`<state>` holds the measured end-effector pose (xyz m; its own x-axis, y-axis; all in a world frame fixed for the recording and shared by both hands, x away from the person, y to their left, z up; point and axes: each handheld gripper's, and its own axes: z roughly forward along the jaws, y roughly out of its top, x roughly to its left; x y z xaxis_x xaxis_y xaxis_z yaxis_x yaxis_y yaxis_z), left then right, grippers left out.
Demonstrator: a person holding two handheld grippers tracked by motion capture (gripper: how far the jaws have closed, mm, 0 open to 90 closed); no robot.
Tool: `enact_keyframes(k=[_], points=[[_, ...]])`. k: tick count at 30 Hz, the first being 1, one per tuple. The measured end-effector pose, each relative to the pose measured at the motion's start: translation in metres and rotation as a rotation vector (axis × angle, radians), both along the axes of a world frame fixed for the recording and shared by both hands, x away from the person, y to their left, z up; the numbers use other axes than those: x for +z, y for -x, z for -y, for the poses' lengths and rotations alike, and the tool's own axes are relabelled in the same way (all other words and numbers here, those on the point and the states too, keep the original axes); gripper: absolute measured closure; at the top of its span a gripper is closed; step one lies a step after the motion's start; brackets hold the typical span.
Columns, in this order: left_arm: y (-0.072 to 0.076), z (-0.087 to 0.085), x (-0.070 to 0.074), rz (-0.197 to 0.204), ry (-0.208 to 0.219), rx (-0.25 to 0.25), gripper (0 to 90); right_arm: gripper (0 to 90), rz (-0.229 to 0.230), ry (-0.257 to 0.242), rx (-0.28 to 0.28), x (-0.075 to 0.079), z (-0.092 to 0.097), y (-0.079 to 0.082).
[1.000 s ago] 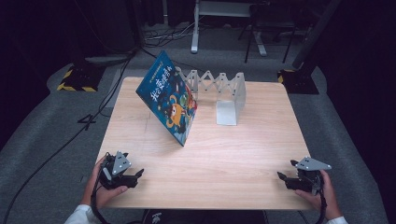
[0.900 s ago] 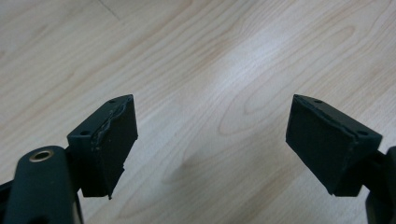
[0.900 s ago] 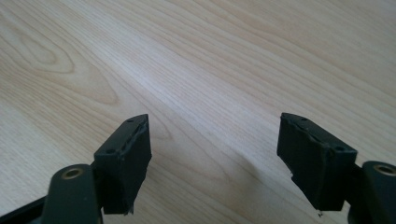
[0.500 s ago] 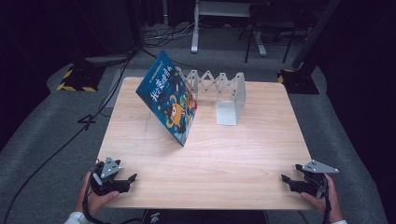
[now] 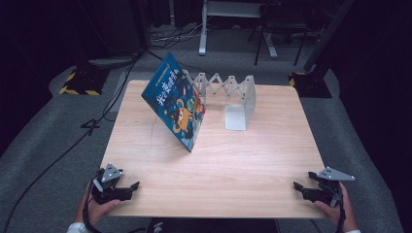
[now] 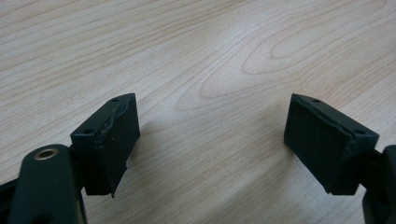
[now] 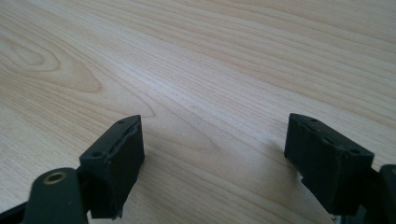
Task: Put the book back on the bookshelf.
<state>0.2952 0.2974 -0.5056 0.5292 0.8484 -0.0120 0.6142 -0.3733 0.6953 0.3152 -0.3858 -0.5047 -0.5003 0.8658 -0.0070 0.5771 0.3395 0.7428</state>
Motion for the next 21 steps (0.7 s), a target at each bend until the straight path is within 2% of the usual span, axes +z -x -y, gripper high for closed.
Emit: enact_keyframes(k=[21], points=[[-0.0006,0.0003,0.0,-0.002,0.006,0.017,18.5,17.0,-0.005,0.002,-0.029,-0.0002,-0.0014,-0.0009]])
